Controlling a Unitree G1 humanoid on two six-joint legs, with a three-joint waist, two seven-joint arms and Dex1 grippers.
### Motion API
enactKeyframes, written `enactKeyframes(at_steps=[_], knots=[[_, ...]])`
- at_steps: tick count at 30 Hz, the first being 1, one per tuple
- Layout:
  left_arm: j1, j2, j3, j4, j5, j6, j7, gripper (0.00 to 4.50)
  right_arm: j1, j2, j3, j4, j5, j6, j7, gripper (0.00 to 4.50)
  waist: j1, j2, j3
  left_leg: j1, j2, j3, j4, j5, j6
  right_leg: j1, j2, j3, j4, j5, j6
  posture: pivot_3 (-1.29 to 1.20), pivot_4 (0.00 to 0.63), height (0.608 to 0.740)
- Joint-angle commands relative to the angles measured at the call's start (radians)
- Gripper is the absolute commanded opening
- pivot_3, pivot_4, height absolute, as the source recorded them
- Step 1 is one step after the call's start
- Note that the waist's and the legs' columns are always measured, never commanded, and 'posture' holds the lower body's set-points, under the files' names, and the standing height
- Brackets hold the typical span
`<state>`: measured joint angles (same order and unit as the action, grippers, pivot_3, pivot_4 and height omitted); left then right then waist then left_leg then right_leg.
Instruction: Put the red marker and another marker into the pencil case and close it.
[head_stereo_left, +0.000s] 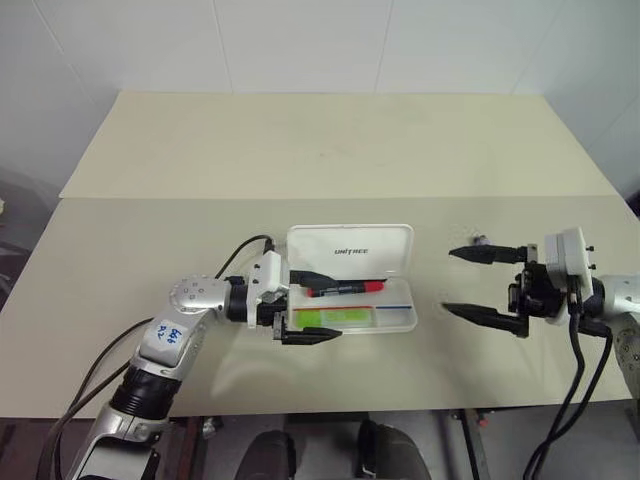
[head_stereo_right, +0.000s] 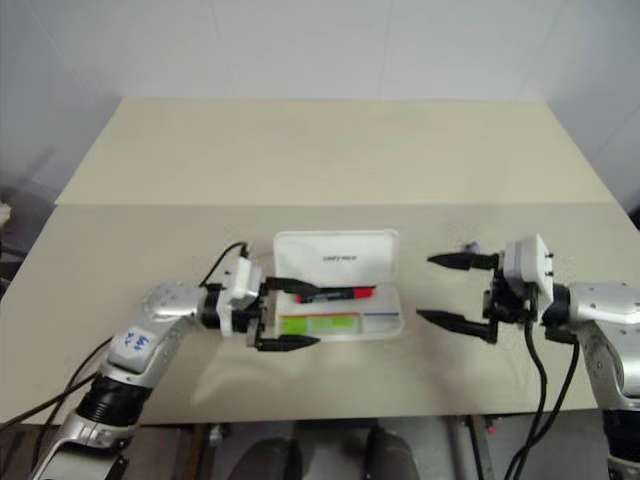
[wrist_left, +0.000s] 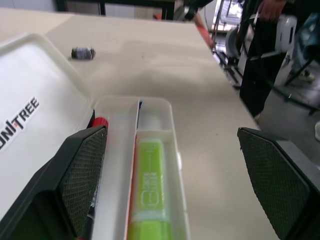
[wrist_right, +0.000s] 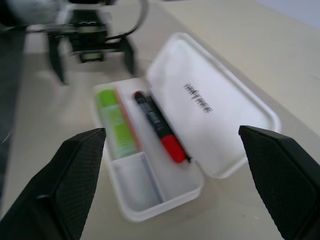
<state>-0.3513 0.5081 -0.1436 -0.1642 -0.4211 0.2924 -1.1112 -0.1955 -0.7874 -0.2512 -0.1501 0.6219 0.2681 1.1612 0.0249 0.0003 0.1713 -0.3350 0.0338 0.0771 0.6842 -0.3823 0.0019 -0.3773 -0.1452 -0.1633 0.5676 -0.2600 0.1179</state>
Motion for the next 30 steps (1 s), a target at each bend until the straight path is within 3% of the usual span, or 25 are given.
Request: enactKeyframes(at_steps=[1, 7, 16, 30], knots=[[0.037, 0.035, 0.077, -0.109, -0.066, 0.031, 0.021, 4.48, -0.01, 0.081, -0.026, -0.034, -0.022, 0.046, -0.215, 4.5, -0.001, 0.0, 0.0, 0.0, 0.0, -0.001, 0.0, 0.0, 0.0, 0.0, 0.0, 0.0, 0.001, 0.0, 0.0, 0.0, 0.15, 0.74], [0.111, 0.112, 0.209, -0.221, -0.147, 0.084, 0.051, 4.48, -0.016, 0.231, 0.016, 0.038, -0.195, -0.011, -0.49, 4.5, -0.002, -0.001, -0.001, 0.0, 0.0, 0.0, 0.0, 0.0, 0.0, 0.0, 0.0, 0.002, 0.001, 0.0, 0.0, 0.0, 0.15, 0.74], [0.085, 0.168, 0.302, -0.253, -0.215, 0.13, 0.091, 4.48, -0.125, 0.374, 0.027, 0.291, -0.363, -0.191, -0.697, 4.5, -0.007, 0.001, 0.0, 0.0, 0.0, 0.0, 0.0, 0.0, -0.001, -0.001, 0.001, 0.003, 0.001, 0.0, 0.0, 0.0, 0.15, 0.74], [0.056, 0.163, 0.285, -0.252, -0.21, 0.13, 0.127, 4.48, -0.259, 0.326, -0.035, 0.58, -0.373, -0.304, -0.73, 4.5, -0.028, 0.001, 0.0, 0.0, 0.0, -0.001, -0.001, 0.0, -0.001, -0.001, 0.001, 0.003, 0.001, 0.0, 0.0, 0.0, 0.15, 0.74]])
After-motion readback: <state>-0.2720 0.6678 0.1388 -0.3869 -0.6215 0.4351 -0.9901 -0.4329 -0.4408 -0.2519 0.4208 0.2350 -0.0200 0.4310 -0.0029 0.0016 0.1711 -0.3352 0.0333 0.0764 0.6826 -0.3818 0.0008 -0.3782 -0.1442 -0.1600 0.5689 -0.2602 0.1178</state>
